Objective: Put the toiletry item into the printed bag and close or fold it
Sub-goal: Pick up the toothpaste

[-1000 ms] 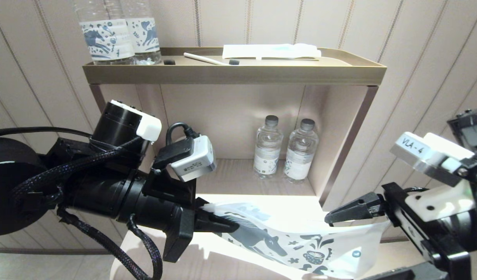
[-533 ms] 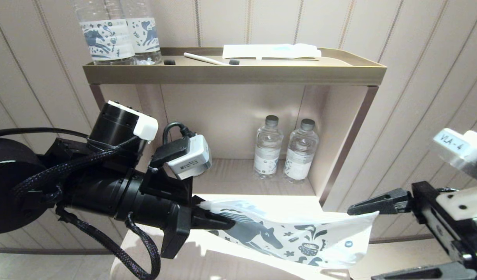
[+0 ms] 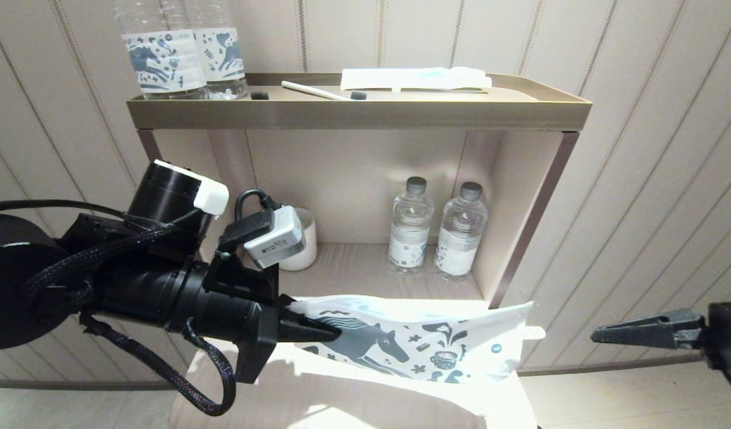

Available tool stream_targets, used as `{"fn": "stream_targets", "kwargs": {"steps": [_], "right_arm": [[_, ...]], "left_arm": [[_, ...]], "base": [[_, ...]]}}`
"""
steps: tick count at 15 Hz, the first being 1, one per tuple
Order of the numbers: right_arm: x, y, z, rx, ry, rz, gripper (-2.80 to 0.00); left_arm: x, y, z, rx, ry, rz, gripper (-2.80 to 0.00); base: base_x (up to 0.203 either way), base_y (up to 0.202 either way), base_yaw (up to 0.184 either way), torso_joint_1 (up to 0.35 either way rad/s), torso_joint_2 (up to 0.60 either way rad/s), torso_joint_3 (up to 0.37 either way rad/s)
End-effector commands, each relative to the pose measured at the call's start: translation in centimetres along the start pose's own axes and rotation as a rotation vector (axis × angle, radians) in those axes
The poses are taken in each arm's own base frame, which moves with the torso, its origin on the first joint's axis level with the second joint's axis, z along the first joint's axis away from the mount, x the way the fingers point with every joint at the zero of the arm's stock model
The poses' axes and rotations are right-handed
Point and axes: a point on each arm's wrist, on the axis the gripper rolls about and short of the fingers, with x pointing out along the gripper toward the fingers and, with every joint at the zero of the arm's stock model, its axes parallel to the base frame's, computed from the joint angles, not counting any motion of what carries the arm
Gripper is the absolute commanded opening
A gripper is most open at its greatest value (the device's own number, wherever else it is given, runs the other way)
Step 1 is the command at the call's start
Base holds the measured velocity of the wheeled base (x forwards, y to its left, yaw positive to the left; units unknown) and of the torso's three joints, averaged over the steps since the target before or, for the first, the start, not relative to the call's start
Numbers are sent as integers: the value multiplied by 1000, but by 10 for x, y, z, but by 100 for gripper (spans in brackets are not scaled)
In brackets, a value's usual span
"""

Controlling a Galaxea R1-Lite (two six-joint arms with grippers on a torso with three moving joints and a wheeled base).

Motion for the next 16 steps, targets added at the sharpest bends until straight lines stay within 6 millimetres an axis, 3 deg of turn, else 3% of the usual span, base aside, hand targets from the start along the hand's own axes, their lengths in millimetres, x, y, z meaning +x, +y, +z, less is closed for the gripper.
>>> {"fn": "stream_targets", "kwargs": {"steps": [1,8,16], "right_arm": [[-8,2,-3,8,-13,-49,0],[-23,-6,-27,193,25,-227,0],[-22,-2,-30,263,13,-222,0]], "left_arm": [[-3,2,-4,-13,3,9,-280],[-13,2,-6,-25,-6,37,-280],[-15,1,-7,-26,-6,40,-280]], "base": [[0,0,0,0,0,0],[0,0,0,0,0,0],[0,0,0,0,0,0]]}}
